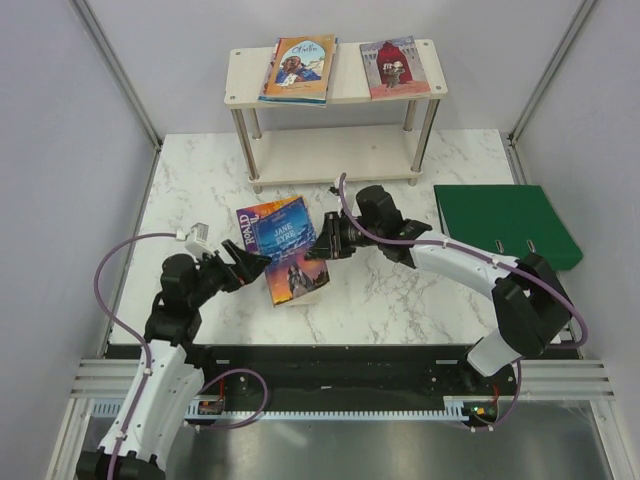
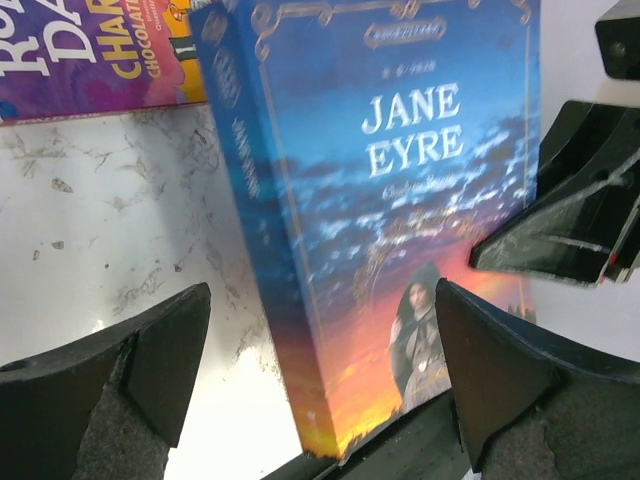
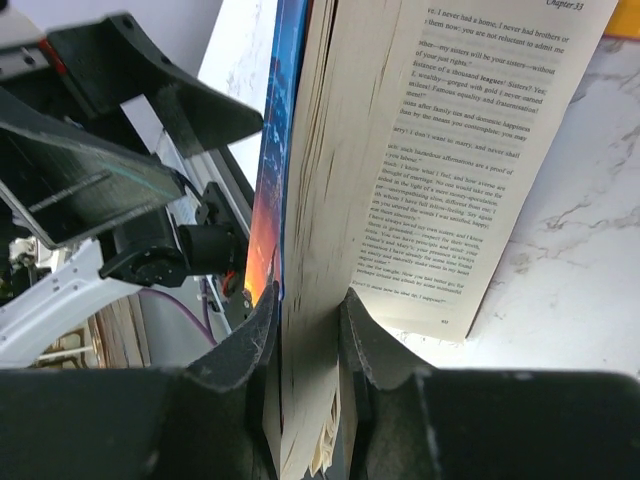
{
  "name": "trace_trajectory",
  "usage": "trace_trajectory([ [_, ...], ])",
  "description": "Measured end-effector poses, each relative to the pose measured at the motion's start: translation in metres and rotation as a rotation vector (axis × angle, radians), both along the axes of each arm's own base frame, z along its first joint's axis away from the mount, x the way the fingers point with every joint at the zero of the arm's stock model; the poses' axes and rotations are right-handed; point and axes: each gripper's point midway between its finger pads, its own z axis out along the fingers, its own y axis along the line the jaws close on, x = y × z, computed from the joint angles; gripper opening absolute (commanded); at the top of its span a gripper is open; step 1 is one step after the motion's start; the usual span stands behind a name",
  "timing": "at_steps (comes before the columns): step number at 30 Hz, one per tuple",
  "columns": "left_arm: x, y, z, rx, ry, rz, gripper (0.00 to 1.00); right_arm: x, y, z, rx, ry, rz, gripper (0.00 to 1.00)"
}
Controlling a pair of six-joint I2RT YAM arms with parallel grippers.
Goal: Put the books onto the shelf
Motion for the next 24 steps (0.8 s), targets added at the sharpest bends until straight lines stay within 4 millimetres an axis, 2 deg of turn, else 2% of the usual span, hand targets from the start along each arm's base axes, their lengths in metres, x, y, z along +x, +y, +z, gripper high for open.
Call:
trace_trajectory([
  [6, -0.01, -0.007, -0.003, -0.069, -0.016, -0.02, 1.0, 0.016, -0.005, 0.017, 0.055, -0.014, -0.051, 0.0],
  [13, -0.018, -0.017, -0.024, -0.177, 0.029, -0.051, 0.95, 0.022, 0.0, 0.036, 0.135, -0.003, -0.066, 0.0],
  [15, -0.018, -0.019, -0.023, -0.2, 0.024, -0.055, 0.92, 0.022, 0.002, 0.04, 0.152, -0.005, -0.061, 0.0],
  [19, -0.015, -0.023, -0.015, -0.227, 0.004, -0.074, 0.77, 0.022, 0.004, 0.046, 0.18, 0.007, -0.059, 0.0],
  [24, -0.011, -0.03, -0.013, -0.249, 0.011, -0.098, 0.73, 0.024, 0.007, 0.047, 0.199, 0.02, -0.061, 0.0],
])
